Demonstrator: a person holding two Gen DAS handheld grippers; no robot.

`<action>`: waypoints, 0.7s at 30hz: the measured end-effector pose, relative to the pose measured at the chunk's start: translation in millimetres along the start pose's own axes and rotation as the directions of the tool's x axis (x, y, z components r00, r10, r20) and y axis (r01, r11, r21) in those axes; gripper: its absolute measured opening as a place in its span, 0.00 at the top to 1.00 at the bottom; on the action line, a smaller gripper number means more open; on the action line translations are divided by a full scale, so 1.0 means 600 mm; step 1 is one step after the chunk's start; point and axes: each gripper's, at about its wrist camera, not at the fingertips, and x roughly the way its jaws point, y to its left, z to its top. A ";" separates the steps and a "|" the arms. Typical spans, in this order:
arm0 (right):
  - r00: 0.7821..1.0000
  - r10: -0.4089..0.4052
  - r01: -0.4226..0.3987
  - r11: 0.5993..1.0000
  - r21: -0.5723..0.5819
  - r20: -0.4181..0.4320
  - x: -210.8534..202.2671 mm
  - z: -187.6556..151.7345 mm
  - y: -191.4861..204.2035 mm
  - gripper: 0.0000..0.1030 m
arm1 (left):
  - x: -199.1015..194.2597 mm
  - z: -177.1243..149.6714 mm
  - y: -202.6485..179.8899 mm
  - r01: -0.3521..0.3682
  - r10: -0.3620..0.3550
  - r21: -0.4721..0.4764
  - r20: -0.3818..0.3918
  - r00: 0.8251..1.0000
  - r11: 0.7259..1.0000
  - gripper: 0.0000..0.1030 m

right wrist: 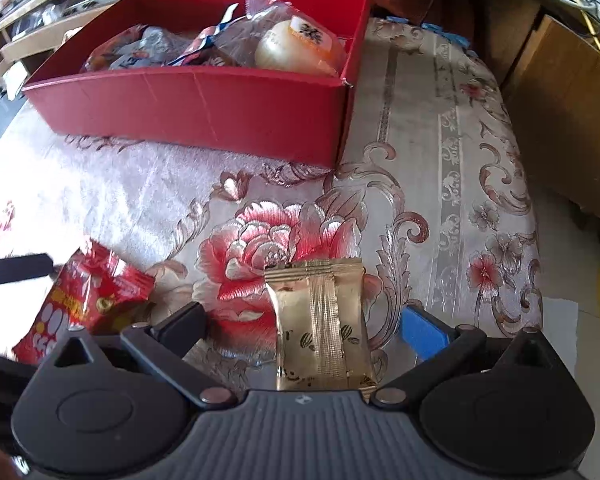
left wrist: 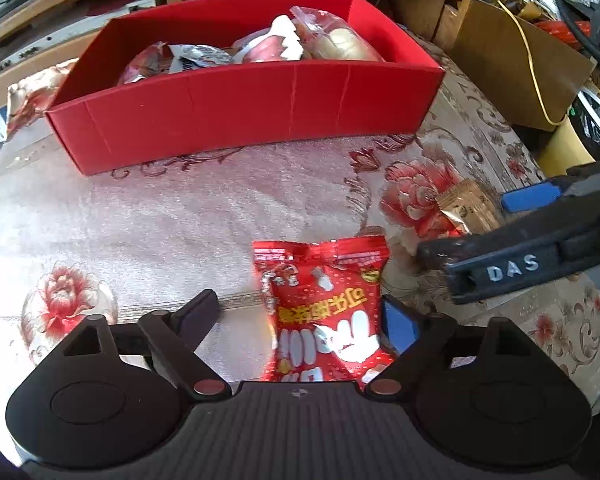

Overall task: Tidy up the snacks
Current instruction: 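Grasp the red candy bag with the left gripper while the right grasps the gold cake packet, then lift both held packets and carry them over the red box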

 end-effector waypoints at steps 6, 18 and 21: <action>1.000 0.015 -0.014 0.999 -0.042 0.013 -0.026 -0.016 0.010 0.33 | -0.012 -0.004 0.001 -0.015 0.015 -0.003 0.017 1.000 1.000 0.37; 0.999 0.033 -0.032 0.999 -0.036 0.015 -0.051 -0.046 0.036 0.58 | -0.039 -0.010 0.002 0.014 -0.014 -0.009 0.032 0.999 1.000 0.43; 0.999 0.039 -0.038 0.999 -0.021 0.031 -0.060 -0.049 0.036 0.58 | -0.045 -0.008 -0.001 0.025 -0.024 -0.008 0.044 0.999 1.000 0.43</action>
